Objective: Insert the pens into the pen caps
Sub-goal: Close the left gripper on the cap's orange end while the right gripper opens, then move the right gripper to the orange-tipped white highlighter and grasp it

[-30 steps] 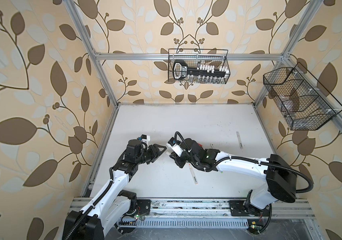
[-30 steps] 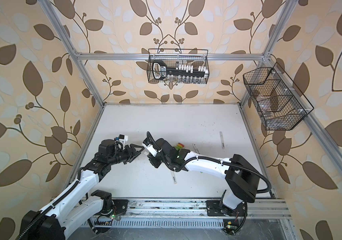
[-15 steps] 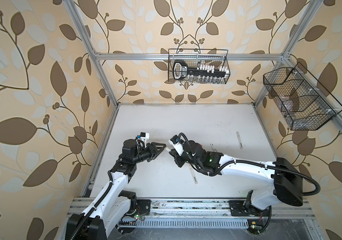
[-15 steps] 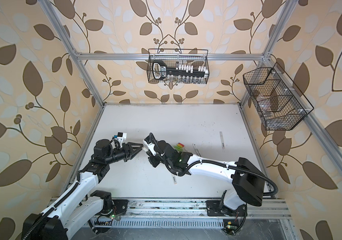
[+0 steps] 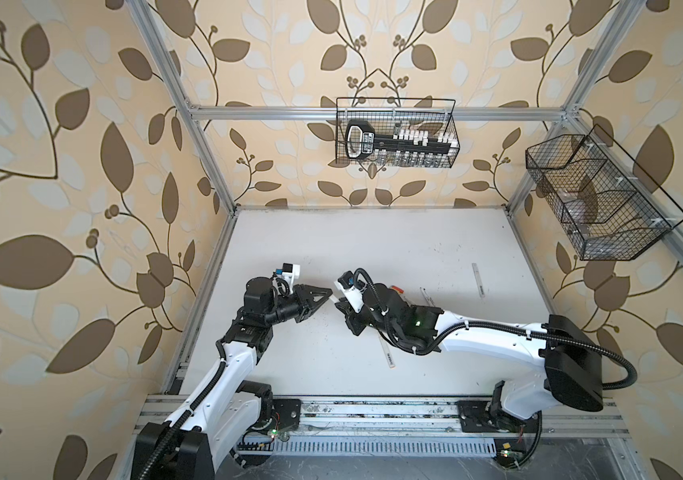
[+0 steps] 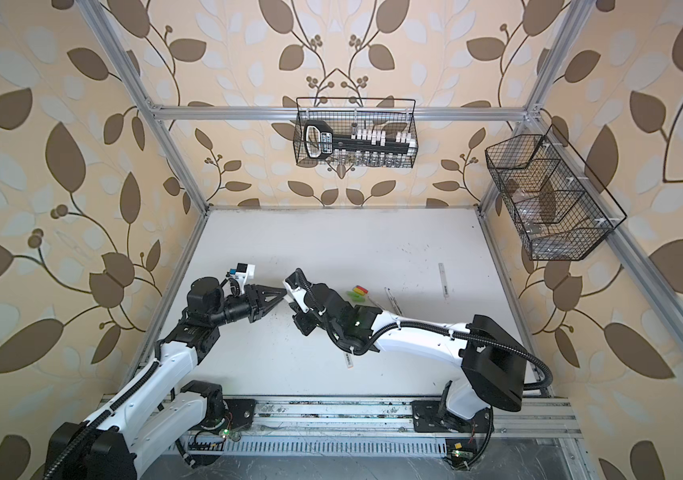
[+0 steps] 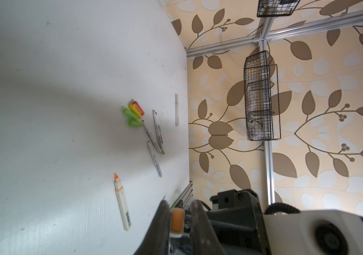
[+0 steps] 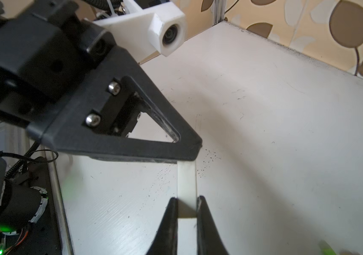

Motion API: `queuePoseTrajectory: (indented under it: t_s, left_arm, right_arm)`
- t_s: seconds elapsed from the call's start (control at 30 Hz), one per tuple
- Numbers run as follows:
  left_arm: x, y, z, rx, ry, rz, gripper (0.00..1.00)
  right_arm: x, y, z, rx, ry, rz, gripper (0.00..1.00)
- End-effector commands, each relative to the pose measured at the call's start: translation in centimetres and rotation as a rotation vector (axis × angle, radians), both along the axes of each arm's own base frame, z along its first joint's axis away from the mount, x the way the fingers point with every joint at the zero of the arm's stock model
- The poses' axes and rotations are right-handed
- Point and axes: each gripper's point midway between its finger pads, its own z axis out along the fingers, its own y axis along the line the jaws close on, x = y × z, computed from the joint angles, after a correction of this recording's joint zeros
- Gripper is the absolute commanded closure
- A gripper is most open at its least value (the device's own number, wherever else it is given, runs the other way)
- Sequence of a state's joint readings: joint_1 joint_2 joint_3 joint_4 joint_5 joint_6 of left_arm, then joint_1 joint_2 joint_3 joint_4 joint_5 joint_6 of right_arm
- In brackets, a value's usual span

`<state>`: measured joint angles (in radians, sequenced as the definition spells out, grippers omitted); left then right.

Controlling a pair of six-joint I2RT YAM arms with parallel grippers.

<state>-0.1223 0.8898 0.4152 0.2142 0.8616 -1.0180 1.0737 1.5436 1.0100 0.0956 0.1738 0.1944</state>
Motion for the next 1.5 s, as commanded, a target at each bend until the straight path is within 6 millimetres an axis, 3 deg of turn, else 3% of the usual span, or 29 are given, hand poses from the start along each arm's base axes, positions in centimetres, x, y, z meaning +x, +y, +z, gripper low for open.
queuePoseTrajectory:
  t_s: [0.0,0.4,0.8,1.07,1.27,1.47]
  left_arm:
    - [-0.1,-0.2,1.2,-0.018,-0.06,-0.031,0.8]
    - [-0.2,-0.2,0.9,-0.014,-0.05,-0.037,0.82]
    - [-0.1,-0.2,0.4,0.008,-0.041,-0.041,0.97]
    - [-0.5,1.1,-0.5,0.196,-0.049,-0.012,1.0]
    - [-0.8,3.0,-0.4,0.364,-0.062,0.05,1.0]
    - [-0.7,5.1,-1.2,0.476,-0.038,0.14,1.0]
  right_arm:
    - [0.3,0.7,0.7,0.014,-0.021,-0.009,0.86]
    - [0.6,0.9,1.1,0.021,-0.033,-0.025,0.86]
    - [0.7,1.4,1.1,0.011,-0.035,-0.016,0.85]
    - [0.2,0.8,0.4,-0.016,0.012,-0.003,0.75]
    - [-0.9,-1.8,-1.8,-0.057,0.093,-0.016,0.57]
    - [-2.6,-6.1,-7.3,-0.205,0.241,-0.101,0.48]
